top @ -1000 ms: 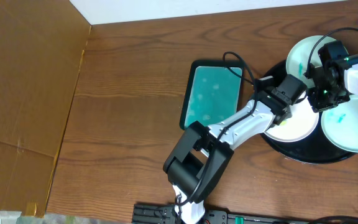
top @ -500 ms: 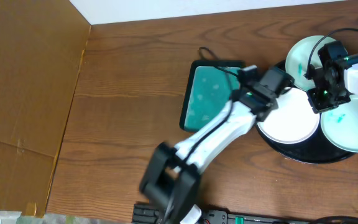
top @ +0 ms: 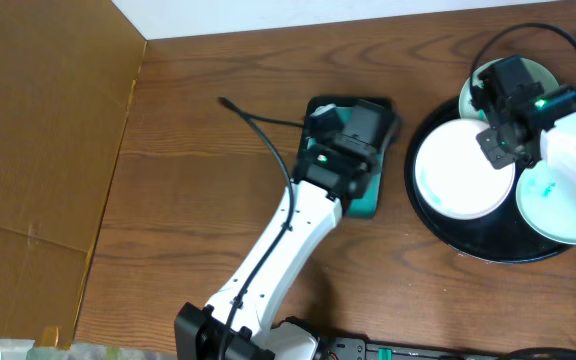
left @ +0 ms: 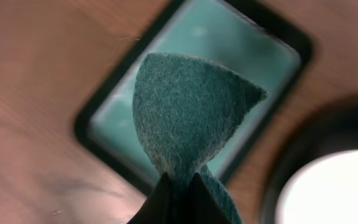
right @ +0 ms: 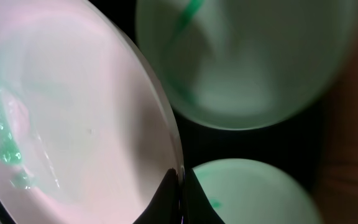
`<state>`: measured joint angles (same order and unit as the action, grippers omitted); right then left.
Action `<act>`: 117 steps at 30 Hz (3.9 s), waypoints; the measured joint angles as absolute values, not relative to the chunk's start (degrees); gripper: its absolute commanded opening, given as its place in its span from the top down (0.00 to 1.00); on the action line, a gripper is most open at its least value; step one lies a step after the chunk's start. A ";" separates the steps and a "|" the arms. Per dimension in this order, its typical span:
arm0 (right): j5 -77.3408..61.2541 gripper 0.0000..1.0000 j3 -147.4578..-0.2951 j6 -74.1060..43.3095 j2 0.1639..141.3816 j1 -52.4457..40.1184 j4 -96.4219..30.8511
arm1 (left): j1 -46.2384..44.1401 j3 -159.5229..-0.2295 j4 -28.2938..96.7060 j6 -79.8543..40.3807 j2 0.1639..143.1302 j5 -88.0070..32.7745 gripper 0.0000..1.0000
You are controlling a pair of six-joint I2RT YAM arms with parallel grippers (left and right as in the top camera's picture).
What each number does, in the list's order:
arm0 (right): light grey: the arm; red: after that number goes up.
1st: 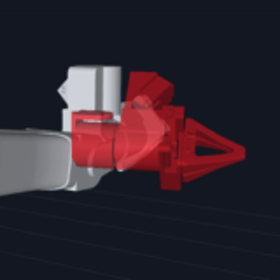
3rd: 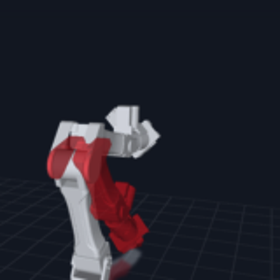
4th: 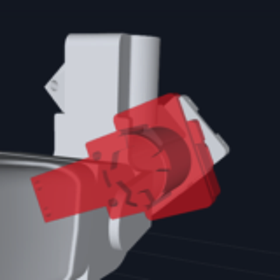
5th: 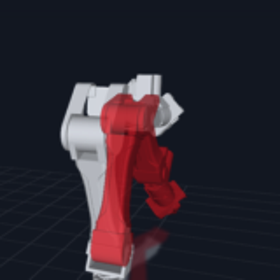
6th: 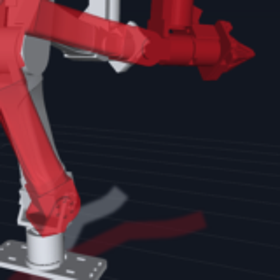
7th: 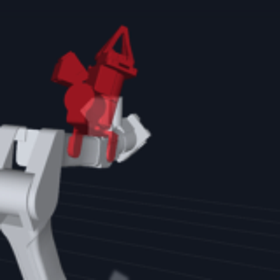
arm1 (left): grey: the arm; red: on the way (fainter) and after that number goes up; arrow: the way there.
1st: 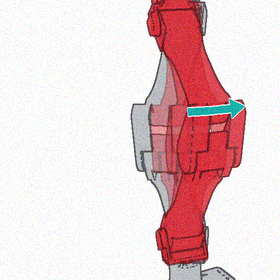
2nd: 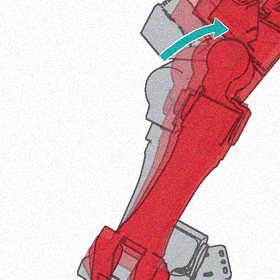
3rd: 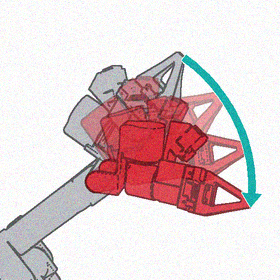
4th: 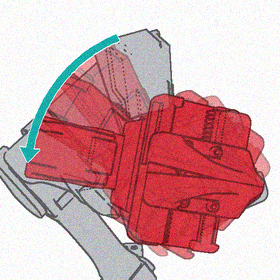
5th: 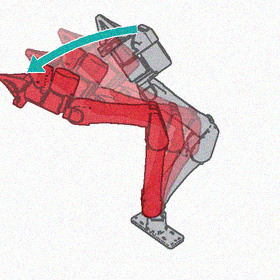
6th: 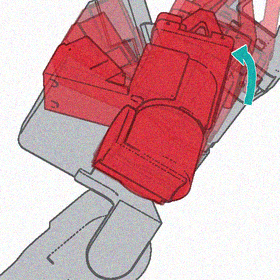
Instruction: Clean dirty plates on tray and stack at the side
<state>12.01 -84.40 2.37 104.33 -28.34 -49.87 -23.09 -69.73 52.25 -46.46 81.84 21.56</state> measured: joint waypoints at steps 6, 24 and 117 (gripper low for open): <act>27.77 0.99 -84.44 5.89 100.18 -33.63 -47.62 | -16.47 -69.73 55.07 -46.46 81.84 22.13 0.93; 60.71 0.99 -84.47 44.10 96.40 -48.69 -35.44 | -6.83 -69.28 56.38 -42.02 81.84 22.44 0.93; -11.55 0.01 -89.65 -15.90 115.46 4.21 -28.91 | -6.46 -68.99 55.99 -41.50 81.84 22.41 0.93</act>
<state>-11.55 -89.65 -15.90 115.46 4.21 -28.91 -6.46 -68.99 55.99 -41.50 81.84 22.41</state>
